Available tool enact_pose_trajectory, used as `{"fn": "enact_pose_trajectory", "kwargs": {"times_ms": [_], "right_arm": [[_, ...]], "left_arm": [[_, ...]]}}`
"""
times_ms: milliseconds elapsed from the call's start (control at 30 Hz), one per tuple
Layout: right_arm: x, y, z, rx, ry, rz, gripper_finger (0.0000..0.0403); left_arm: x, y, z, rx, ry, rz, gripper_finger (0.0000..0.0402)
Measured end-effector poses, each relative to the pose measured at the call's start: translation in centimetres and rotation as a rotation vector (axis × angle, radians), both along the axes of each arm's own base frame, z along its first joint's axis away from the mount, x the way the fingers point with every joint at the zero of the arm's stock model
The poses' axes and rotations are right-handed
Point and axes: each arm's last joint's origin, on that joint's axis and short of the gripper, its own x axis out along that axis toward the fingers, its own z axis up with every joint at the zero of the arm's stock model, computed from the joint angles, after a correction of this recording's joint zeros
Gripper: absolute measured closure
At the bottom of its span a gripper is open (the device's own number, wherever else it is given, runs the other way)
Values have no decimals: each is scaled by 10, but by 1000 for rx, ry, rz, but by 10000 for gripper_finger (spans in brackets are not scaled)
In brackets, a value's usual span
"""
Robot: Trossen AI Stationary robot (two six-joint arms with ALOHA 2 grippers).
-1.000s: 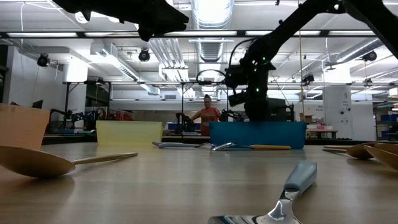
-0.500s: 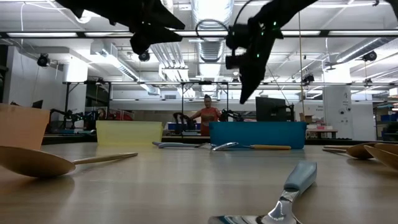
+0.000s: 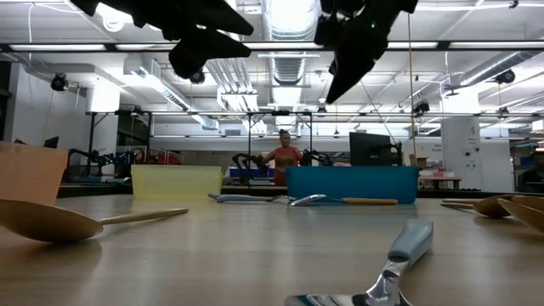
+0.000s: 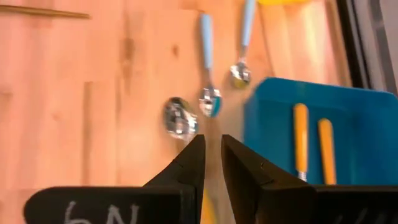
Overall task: Sort silverware by color (type)
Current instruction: Put the gold spoon into the yellow bin
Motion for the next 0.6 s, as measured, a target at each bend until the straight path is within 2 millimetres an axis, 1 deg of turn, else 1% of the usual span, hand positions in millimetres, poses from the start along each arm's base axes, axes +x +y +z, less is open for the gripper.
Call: {"fn": "enact_pose_trajectory", "kwargs": {"times_ms": [167, 333, 433, 600], "right_arm": [[-2, 23, -3, 18, 2, 46, 360], [-2, 42, -15, 36, 40, 88, 360], [-6, 53, -25, 61, 105, 95, 360], [-20, 69, -38, 137, 250, 17, 360]], "left_arm": [[3, -13, -6, -44, 4, -23, 249], [3, -23, -10, -71, 17, -41, 249], [5, -27, -11, -85, 0, -51, 249], [7, -30, -12, -89, -16, -58, 249]]}}
